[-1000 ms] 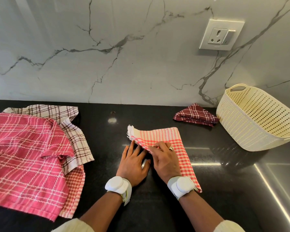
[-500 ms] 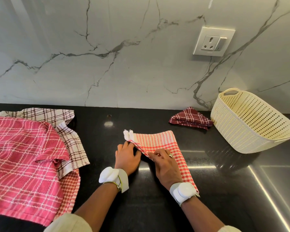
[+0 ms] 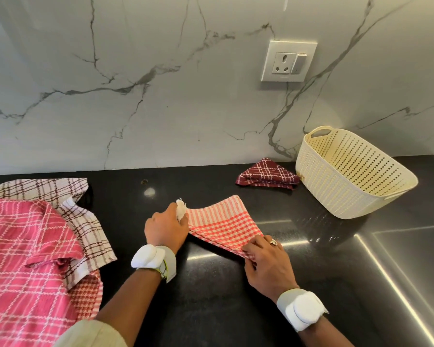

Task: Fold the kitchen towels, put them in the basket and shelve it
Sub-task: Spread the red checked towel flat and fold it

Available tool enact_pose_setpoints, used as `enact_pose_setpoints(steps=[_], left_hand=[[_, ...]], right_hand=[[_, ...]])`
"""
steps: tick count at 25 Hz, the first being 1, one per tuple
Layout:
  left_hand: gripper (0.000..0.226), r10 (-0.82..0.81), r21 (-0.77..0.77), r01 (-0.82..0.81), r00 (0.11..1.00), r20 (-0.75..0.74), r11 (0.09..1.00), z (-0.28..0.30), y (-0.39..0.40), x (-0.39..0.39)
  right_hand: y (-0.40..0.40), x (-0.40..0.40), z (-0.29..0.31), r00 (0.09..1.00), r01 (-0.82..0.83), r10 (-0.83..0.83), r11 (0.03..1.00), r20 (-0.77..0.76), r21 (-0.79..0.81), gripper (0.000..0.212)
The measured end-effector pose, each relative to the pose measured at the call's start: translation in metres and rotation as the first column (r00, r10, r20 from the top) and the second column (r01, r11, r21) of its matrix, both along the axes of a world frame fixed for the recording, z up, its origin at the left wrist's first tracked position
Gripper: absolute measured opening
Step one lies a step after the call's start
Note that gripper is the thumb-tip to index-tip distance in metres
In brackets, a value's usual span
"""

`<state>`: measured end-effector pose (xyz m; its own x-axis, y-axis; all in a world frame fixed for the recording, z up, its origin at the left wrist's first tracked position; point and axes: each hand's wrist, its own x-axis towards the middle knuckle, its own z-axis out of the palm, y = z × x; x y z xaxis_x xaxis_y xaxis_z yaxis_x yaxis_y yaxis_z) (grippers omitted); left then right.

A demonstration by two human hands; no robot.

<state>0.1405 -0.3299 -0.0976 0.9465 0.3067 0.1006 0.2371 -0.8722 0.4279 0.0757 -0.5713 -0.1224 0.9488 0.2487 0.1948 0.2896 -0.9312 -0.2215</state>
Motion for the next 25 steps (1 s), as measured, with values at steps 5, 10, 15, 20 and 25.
enact_pose_setpoints(steps=[5, 10, 15, 20, 25], left_hand=[[0.022, -0.051, -0.038, 0.052, 0.999, 0.007, 0.998, 0.002, 0.004, -0.006], [0.026, -0.046, -0.161, 0.050, 0.998, 0.031, 0.986, -0.008, 0.000, -0.024], [0.031, -0.004, -0.191, 0.024, 0.995, 0.104, 0.981, -0.012, -0.001, -0.013], [0.043, 0.042, -0.184, -0.028, 0.996, 0.076, 0.983, -0.018, -0.004, -0.008], [0.030, -0.464, 0.067, 0.467, 0.834, 0.299, 0.882, 0.002, -0.048, 0.004]], right_hand=[[-0.012, 0.009, 0.021, 0.995, 0.067, -0.074, 0.994, 0.071, 0.088, 0.023], [-0.013, 0.010, 0.007, 0.991, 0.053, -0.054, 0.999, 0.123, 0.011, 0.031], [-0.019, 0.005, -0.002, 0.996, 0.080, -0.083, 0.995, 0.045, 0.056, 0.035], [-0.028, 0.002, -0.006, 0.997, 0.066, -0.062, 0.989, -0.036, 0.131, 0.037], [-0.022, 0.013, 0.019, 0.986, 0.166, -0.158, 0.924, -0.050, 0.345, 0.032]])
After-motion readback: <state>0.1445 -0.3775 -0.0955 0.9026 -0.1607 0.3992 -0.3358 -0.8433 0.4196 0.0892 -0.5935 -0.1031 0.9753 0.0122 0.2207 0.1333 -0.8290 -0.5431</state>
